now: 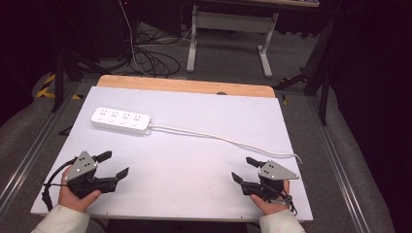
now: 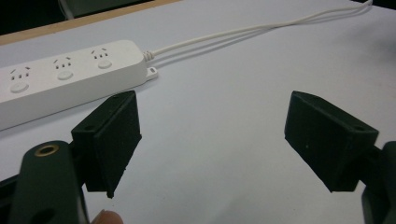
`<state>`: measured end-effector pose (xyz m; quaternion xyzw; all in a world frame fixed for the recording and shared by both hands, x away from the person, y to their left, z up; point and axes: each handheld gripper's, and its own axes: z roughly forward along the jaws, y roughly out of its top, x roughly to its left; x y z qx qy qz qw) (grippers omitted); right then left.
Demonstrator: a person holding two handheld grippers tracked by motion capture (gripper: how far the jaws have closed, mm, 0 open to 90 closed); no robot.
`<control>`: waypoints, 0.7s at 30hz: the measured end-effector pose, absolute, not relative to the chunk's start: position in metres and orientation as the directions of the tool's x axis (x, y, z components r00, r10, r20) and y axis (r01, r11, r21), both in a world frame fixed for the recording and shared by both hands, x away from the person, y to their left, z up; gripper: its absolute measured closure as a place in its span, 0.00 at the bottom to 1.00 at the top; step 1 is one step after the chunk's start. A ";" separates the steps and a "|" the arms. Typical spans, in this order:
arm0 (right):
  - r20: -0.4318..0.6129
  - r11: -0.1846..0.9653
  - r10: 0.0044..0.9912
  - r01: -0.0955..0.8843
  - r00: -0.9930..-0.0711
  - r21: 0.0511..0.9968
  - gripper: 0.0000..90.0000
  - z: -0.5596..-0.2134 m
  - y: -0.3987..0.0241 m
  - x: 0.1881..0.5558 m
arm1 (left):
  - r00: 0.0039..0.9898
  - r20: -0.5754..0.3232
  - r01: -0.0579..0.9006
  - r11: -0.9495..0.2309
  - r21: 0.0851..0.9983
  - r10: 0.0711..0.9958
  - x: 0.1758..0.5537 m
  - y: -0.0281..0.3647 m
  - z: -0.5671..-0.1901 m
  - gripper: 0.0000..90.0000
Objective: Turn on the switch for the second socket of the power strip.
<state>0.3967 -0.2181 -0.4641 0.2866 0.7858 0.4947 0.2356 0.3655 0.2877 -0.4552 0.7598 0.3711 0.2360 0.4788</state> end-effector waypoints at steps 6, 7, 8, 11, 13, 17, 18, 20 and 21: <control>-0.086 0.343 0.684 0.215 -0.724 0.914 0.30 -0.464 -0.219 0.396 | 0.605 0.028 0.327 -0.280 0.902 0.796 0.364 0.288 -0.453 0.21; -0.089 0.345 0.685 0.214 -0.723 0.914 0.30 -0.464 -0.219 0.396 | 0.600 0.047 0.321 -0.294 0.900 0.798 0.363 0.288 -0.453 0.21; -0.091 0.347 0.684 0.213 -0.723 0.914 0.30 -0.464 -0.219 0.396 | 0.597 0.065 0.315 -0.308 0.898 0.799 0.363 0.287 -0.453 0.21; -0.090 0.348 0.685 0.217 -0.723 0.912 0.30 -0.464 -0.218 0.397 | 0.600 0.092 0.301 -0.331 0.894 0.795 0.362 0.286 -0.451 0.22; -0.093 0.350 0.686 0.215 -0.722 0.912 0.30 -0.465 -0.217 0.398 | 0.612 0.049 0.325 -0.307 0.895 0.790 0.362 0.287 -0.450 0.22; -0.090 0.353 0.686 0.222 -0.722 0.909 0.30 -0.465 -0.218 0.398 | 0.618 0.003 0.355 -0.283 0.891 0.786 0.364 0.289 -0.448 0.25; -0.089 0.353 0.685 0.223 -0.723 0.909 0.30 -0.465 -0.218 0.398 | 0.619 0.001 0.363 -0.287 0.887 0.786 0.365 0.289 -0.447 0.25; -0.091 0.355 0.687 0.223 -0.721 0.908 0.30 -0.466 -0.218 0.397 | 0.612 0.012 0.365 -0.296 0.883 0.791 0.365 0.288 -0.446 0.25; -0.091 0.354 0.687 0.223 -0.721 0.908 0.30 -0.466 -0.218 0.397 | 0.612 0.012 0.365 -0.296 0.883 0.791 0.365 0.288 -0.446 0.26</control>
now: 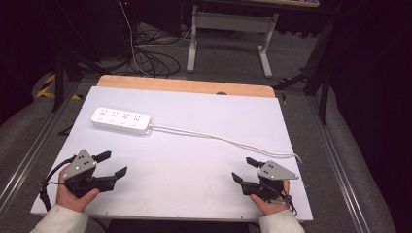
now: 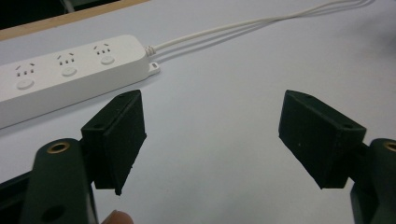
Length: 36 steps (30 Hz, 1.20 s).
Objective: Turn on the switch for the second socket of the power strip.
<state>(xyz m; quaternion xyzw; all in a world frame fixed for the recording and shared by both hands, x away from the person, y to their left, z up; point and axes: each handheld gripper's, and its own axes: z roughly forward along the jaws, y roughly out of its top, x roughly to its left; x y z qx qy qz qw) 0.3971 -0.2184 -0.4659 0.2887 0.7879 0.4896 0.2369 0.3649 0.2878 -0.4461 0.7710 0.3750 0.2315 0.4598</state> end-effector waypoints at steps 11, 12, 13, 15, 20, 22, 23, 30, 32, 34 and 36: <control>-0.093 0.358 0.696 0.231 -0.712 0.905 0.30 -0.468 -0.221 0.392 | 0.622 0.001 0.379 -0.303 0.874 0.783 0.376 0.289 -0.429 0.31; -0.092 0.360 0.698 0.236 -0.711 0.902 0.30 -0.468 -0.221 0.391 | 0.621 0.003 0.380 -0.304 0.873 0.784 0.378 0.289 -0.427 0.31; -0.088 0.357 0.699 0.239 -0.709 0.903 0.30 -0.468 -0.222 0.391 | 0.621 0.003 0.380 -0.304 0.873 0.784 0.378 0.289 -0.427 0.31; -0.083 0.352 0.702 0.243 -0.707 0.904 0.30 -0.468 -0.222 0.391 | 0.619 0.012 0.383 -0.316 0.868 0.785 0.381 0.288 -0.423 0.31; -0.085 0.360 0.699 0.248 -0.710 0.899 0.30 -0.470 -0.220 0.391 | 0.615 0.030 0.398 -0.343 0.851 0.788 0.393 0.286 -0.410 0.32; -0.085 0.361 0.699 0.248 -0.710 0.899 0.30 -0.470 -0.220 0.391 | 0.613 0.028 0.403 -0.343 0.848 0.789 0.395 0.286 -0.409 0.32; -0.085 0.360 0.701 0.248 -0.708 0.900 0.30 -0.470 -0.220 0.391 | 0.611 0.029 0.407 -0.345 0.845 0.791 0.397 0.286 -0.407 0.32; -0.085 0.359 0.703 0.250 -0.706 0.899 0.29 -0.470 -0.220 0.391 | 0.599 0.052 0.410 -0.362 0.837 0.799 0.407 0.286 -0.393 0.32; -0.084 0.359 0.702 0.249 -0.707 0.900 0.29 -0.470 -0.220 0.391 | 0.594 0.062 0.414 -0.371 0.831 0.802 0.411 0.286 -0.392 0.33; -0.084 0.360 0.703 0.251 -0.706 0.899 0.29 -0.470 -0.220 0.391 | 0.591 0.047 0.426 -0.361 0.830 0.805 0.416 0.286 -0.391 0.33; -0.084 0.360 0.704 0.252 -0.705 0.899 0.29 -0.470 -0.221 0.391 | 0.589 0.037 0.432 -0.353 0.830 0.808 0.418 0.286 -0.391 0.34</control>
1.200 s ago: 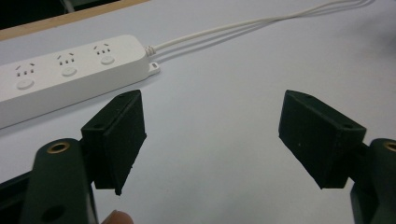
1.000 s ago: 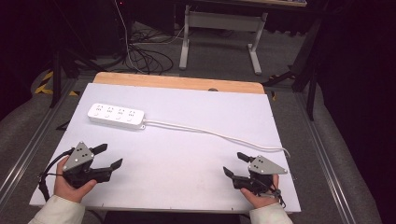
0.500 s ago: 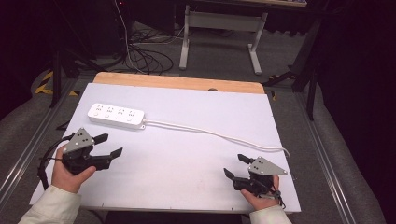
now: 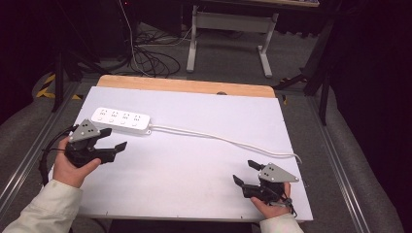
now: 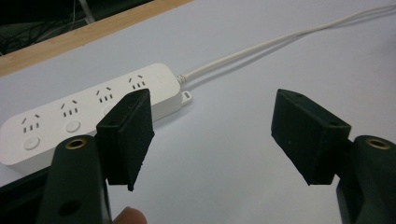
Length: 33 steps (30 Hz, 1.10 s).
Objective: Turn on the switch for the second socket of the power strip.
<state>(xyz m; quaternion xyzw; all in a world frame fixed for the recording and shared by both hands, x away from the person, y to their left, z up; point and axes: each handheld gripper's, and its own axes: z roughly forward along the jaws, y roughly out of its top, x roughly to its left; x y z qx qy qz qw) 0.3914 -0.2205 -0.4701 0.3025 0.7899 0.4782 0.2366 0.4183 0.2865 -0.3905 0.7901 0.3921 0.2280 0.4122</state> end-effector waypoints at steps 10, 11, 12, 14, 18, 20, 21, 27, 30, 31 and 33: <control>-0.083 0.359 0.708 0.256 -0.701 0.898 0.29 -0.470 -0.220 0.392 | 0.578 0.056 0.425 -0.360 0.831 0.814 0.430 0.285 -0.384 0.44; -0.082 0.359 0.709 0.258 -0.701 0.897 0.29 -0.471 -0.220 0.392 | 0.578 0.056 0.425 -0.360 0.831 0.814 0.430 0.285 -0.384 0.51; -0.080 0.358 0.708 0.259 -0.701 0.897 0.28 -0.471 -0.220 0.393 | 0.568 0.073 0.410 -0.359 0.838 0.820 0.432 0.286 -0.384 0.57; -0.080 0.360 0.708 0.261 -0.702 0.896 0.28 -0.471 -0.220 0.393 | 0.558 0.068 0.411 -0.346 0.843 0.827 0.433 0.286 -0.384 0.67; -0.080 0.360 0.707 0.260 -0.703 0.896 0.28 -0.470 -0.220 0.393 | 0.560 0.028 0.441 -0.327 0.836 0.828 0.442 0.289 -0.382 0.77; -0.082 0.360 0.705 0.256 -0.705 0.897 0.29 -0.470 -0.220 0.393 | 0.552 0.029 0.451 -0.328 0.830 0.833 0.451 0.291 -0.381 0.86; -0.083 0.361 0.704 0.254 -0.706 0.897 0.30 -0.470 -0.220 0.393 | 0.552 0.029 0.451 -0.328 0.830 0.833 0.451 0.291 -0.381 0.92; -0.085 0.362 0.699 0.249 -0.710 0.898 0.30 -0.470 -0.220 0.393 | 0.522 0.002 0.471 -0.290 0.833 0.853 0.475 0.297 -0.386 1.00; -0.083 0.361 0.699 0.250 -0.711 0.898 0.30 -0.470 -0.220 0.393 | 0.510 0.000 0.475 -0.282 0.834 0.860 0.484 0.299 -0.390 1.00; -0.083 0.362 0.698 0.250 -0.711 0.898 0.30 -0.470 -0.220 0.393 | 0.502 0.000 0.482 -0.280 0.830 0.865 0.487 0.299 -0.392 1.00; -0.084 0.363 0.697 0.249 -0.712 0.898 0.30 -0.470 -0.220 0.393 | 0.497 0.002 0.483 -0.279 0.830 0.868 0.490 0.300 -0.394 1.00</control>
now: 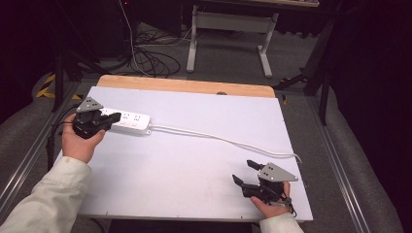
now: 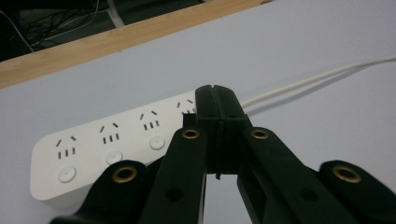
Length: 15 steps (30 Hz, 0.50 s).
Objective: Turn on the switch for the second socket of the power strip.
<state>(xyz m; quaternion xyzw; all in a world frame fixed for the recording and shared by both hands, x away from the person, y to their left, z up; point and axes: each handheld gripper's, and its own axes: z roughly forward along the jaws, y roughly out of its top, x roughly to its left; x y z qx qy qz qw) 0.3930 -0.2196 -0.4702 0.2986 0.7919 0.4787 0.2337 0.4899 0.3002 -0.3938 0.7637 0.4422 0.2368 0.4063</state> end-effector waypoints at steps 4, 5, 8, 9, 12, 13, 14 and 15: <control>-0.086 0.365 0.694 0.247 -0.715 0.898 0.31 -0.470 -0.219 0.393 | 0.466 0.007 0.486 -0.262 0.834 0.885 0.502 0.302 -0.403 1.00; -0.086 0.365 0.693 0.245 -0.716 0.898 0.31 -0.470 -0.219 0.393 | 0.464 0.007 0.483 -0.260 0.836 0.886 0.504 0.302 -0.404 1.00; -0.086 0.365 0.692 0.245 -0.717 0.898 0.31 -0.470 -0.219 0.393 | 0.457 0.003 0.478 -0.249 0.842 0.889 0.510 0.302 -0.409 1.00; -0.085 0.365 0.692 0.245 -0.717 0.898 0.31 -0.470 -0.219 0.393 | 0.456 -0.005 0.479 -0.241 0.844 0.890 0.512 0.302 -0.410 1.00; -0.087 0.366 0.692 0.244 -0.717 0.898 0.31 -0.470 -0.219 0.393 | 0.447 -0.003 0.478 -0.235 0.846 0.895 0.515 0.301 -0.413 1.00; -0.087 0.366 0.692 0.244 -0.717 0.898 0.31 -0.470 -0.219 0.393 | 0.443 -0.001 0.478 -0.235 0.847 0.896 0.517 0.301 -0.415 1.00; -0.087 0.366 0.692 0.243 -0.717 0.898 0.31 -0.470 -0.219 0.393 | 0.440 0.004 0.478 -0.239 0.845 0.898 0.519 0.301 -0.416 1.00; -0.088 0.367 0.691 0.243 -0.717 0.898 0.31 -0.470 -0.219 0.393 | 0.437 0.005 0.480 -0.238 0.845 0.900 0.520 0.300 -0.417 1.00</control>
